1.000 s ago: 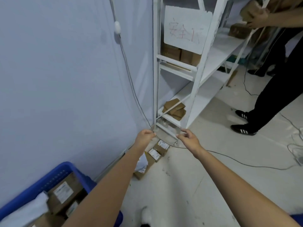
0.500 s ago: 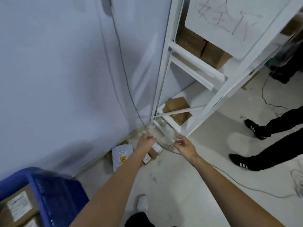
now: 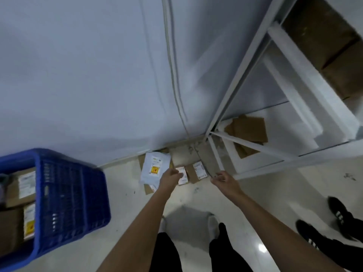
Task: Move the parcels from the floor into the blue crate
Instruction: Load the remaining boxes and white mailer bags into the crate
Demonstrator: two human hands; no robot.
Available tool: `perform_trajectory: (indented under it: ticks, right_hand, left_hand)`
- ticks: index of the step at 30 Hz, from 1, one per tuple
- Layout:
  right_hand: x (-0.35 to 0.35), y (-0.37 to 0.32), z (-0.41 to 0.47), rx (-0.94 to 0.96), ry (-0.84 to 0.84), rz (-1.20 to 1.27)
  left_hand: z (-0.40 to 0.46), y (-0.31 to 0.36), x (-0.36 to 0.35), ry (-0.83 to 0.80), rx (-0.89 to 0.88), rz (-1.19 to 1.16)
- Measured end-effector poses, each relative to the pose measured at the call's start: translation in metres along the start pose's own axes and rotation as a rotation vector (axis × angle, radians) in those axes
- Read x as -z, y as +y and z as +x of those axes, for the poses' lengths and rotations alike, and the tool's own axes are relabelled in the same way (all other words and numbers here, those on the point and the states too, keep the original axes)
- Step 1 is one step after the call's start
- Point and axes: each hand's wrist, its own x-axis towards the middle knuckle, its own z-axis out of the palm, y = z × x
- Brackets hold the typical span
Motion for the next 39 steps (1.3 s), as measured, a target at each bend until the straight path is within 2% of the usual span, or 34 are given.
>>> perform_trajectory:
  ticks: [6, 13, 17, 21, 26, 31, 34, 39]
  right_hand:
    - [-0.009, 0.052, 0.081, -0.012, -0.071, -0.115]
    - [-0.114, 0.137, 0.245, 0.02, -0.072, -0.312]
    - [-0.183, 0.193, 0.328, 0.099, 0.007, -0.51]
    - [-0.233, 0.242, 0.411, 0.13, 0.052, -0.563]
    - [-0.265, 0.251, 0.48, 0.194, 0.154, -0.74]
    - [-0.287, 0.256, 0.499, 0.188, 0.237, -0.823]
    - [-0.282, 0.25, 0.487, 0.12, 0.203, -0.737]
    - [-0.244, 0.222, 0.425, 0.025, 0.152, -0.58]
  left_hand:
    - [0.062, -0.034, -0.058, 0.018, 0.008, -0.042]
    - [0.222, -0.142, -0.115, 0.07, 0.029, -0.085]
    - [0.313, -0.211, -0.143, 0.068, 0.016, -0.074]
    - [0.389, -0.275, -0.17, 0.114, 0.014, -0.068]
    - [0.436, -0.317, -0.194, 0.096, 0.069, -0.146]
    - [0.438, -0.35, -0.211, 0.061, 0.111, -0.169]
    - [0.424, -0.356, -0.208, 0.026, 0.14, -0.176]
    - [0.385, -0.311, -0.174, 0.058, 0.191, -0.19]
